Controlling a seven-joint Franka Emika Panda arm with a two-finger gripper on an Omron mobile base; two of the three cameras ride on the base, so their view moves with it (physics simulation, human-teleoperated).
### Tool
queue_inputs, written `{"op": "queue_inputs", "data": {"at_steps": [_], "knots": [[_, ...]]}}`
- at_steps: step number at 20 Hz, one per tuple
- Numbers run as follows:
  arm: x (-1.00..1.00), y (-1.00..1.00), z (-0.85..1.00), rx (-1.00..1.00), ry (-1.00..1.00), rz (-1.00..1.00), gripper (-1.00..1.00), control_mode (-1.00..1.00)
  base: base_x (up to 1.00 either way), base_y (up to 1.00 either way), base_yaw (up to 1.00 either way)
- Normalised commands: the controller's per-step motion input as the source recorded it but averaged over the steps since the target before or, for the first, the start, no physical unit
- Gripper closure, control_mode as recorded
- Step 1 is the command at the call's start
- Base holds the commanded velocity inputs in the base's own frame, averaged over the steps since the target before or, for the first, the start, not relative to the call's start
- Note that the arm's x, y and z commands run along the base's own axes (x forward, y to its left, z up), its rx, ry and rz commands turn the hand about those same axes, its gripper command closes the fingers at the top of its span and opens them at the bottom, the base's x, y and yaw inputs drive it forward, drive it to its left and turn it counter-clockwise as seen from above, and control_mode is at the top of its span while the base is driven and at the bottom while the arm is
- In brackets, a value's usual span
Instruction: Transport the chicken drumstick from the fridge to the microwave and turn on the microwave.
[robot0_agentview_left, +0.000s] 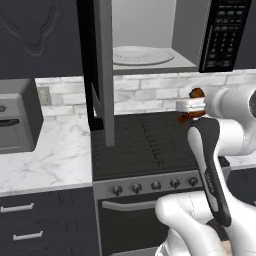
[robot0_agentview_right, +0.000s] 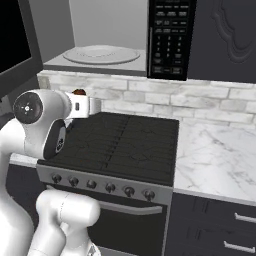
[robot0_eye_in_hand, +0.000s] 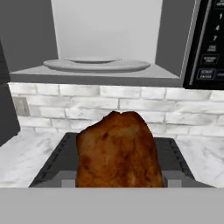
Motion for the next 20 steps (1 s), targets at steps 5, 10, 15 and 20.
{"op": "queue_inputs", "data": {"at_steps": [5, 10, 15, 20], "knots": [[0.23, 0.11, 0.74, 0.02, -0.23, -0.06, 1.00, -1.00, 0.00, 0.00, 0.00], [0.31, 0.11, 0.83, 0.04, -0.05, -0.12, 1.00, -1.00, 0.00, 0.00, 0.00], [0.27, 0.00, 0.82, 0.01, 0.10, -0.09, 1.00, -1.00, 0.00, 0.00, 0.00], [0.48, 0.03, 0.15, 0.00, 0.11, -0.01, 1.00, -1.00, 0.00, 0.00, 0.00]]}}
